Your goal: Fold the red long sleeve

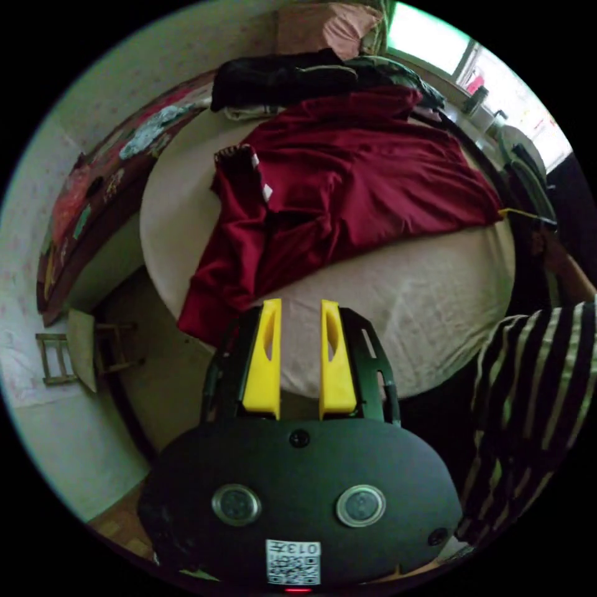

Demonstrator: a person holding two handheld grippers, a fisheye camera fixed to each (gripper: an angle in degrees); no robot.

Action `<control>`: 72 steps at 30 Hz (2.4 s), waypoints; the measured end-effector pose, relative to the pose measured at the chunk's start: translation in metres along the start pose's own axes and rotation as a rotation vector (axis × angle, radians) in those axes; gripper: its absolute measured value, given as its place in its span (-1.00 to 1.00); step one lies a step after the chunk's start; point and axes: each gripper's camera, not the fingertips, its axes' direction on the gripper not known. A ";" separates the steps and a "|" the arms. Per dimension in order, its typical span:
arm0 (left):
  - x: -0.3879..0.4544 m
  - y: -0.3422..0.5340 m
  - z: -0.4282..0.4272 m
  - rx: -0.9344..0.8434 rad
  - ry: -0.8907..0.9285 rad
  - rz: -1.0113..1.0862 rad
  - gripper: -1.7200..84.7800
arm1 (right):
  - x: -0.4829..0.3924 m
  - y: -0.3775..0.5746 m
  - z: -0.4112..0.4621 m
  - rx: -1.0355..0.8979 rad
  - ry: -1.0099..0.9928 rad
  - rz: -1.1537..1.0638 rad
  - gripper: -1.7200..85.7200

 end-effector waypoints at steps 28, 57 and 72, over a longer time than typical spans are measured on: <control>-0.192 -0.030 -0.074 -0.045 0.197 -0.001 -0.95 | -0.010 -0.032 -0.008 -0.002 0.075 -0.113 -0.76; -0.279 -0.007 -0.114 -0.116 0.416 0.051 -0.84 | -0.043 -0.051 -0.025 -0.094 0.116 -0.023 -0.75; -0.271 -0.021 -0.143 -0.098 0.314 0.127 -0.95 | -0.125 -0.078 -0.011 -0.173 0.176 -0.070 -0.92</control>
